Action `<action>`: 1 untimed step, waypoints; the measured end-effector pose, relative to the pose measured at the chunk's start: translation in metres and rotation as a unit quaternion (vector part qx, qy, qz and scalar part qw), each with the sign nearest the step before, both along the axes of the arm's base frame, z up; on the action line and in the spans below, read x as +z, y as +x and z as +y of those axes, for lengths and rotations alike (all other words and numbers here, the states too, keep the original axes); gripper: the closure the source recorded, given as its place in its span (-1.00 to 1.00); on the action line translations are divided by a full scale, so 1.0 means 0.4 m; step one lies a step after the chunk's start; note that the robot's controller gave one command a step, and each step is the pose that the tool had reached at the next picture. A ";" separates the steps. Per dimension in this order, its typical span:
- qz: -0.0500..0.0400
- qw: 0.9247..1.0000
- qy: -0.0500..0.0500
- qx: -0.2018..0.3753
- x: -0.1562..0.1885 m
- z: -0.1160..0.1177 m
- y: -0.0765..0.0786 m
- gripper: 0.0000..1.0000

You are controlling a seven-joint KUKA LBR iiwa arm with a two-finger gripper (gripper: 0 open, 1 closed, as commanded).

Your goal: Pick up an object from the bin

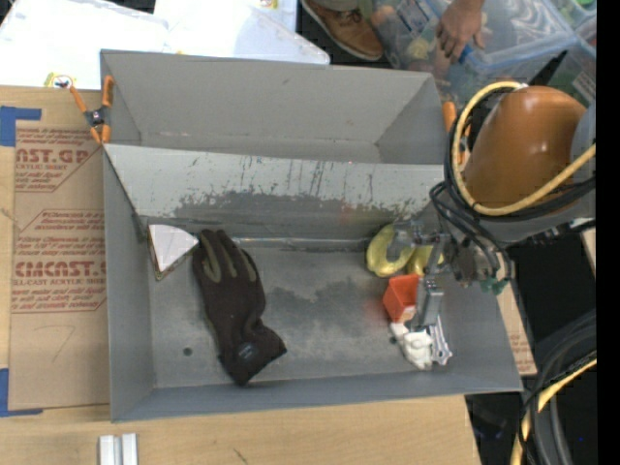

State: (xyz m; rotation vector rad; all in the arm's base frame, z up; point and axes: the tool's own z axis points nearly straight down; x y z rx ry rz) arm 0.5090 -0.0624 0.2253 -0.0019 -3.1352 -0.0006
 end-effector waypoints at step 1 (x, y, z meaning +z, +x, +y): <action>-0.004 1.000 0.000 0.001 0.011 0.001 0.004 -1.00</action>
Offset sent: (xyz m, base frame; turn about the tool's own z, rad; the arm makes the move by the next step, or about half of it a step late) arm 0.0550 -0.0723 -0.1553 -0.4554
